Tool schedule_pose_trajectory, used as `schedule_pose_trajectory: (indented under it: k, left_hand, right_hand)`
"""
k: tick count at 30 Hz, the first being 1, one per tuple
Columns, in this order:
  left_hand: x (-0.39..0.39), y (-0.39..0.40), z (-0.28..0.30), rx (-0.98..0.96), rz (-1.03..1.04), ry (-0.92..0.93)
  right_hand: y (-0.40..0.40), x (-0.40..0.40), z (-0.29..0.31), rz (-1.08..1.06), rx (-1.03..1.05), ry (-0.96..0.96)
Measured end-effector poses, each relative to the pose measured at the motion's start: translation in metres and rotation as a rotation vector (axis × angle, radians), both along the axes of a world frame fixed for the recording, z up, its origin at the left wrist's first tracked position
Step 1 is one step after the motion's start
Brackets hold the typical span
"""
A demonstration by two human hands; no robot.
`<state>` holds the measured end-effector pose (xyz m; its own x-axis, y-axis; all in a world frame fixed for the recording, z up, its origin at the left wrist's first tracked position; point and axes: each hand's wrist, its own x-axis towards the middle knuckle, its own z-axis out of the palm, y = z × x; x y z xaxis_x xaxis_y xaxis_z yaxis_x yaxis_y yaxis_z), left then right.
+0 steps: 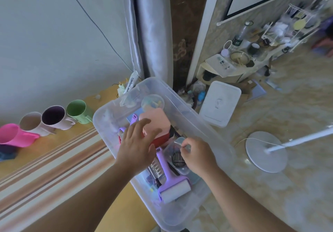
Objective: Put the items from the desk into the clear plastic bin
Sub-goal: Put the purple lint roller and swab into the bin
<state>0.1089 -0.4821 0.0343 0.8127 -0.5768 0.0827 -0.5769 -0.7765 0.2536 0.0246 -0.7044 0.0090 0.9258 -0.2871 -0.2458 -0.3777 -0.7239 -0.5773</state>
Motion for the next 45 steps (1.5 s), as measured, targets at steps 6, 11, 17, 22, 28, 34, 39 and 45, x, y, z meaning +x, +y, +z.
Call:
schedule_pose_trajectory:
  k: [6,11,17,22,28,34,39,45]
  left_hand:
    - [0.004,-0.001,-0.003,-0.078,0.024,0.002]
    - [0.001,0.0,-0.004,-0.09,-0.033,0.018]
    - [0.0,0.001,-0.003,-0.013,-0.046,0.071]
    - [-0.006,0.004,0.001,0.092,-0.073,0.091]
    - [-0.016,-0.011,0.005,0.087,0.025,0.132]
    - [-0.051,-0.049,-0.005,-0.078,0.234,0.096]
    - [-0.099,-0.08,-0.007,-0.069,0.491,0.051]
    - [-0.127,-0.143,0.025,-0.127,0.728,0.06]
  right_hand:
    - [0.001,0.004,-0.003,0.068,-0.01,-0.03]
    - [0.01,-0.01,0.013,0.092,-0.045,-0.046]
    - [-0.002,-0.062,0.024,0.154,-0.26,-0.121]
    - [-0.009,-0.09,0.026,0.176,-0.321,-0.148]
    - [-0.024,-0.073,0.028,0.345,-0.317,-0.231]
    - [-0.07,-0.048,0.016,0.612,-0.319,-0.347]
    - [-0.101,-0.028,0.016,0.845,-0.185,-0.413]
    - [-0.138,-0.008,0.024,0.981,-0.099,-0.429]
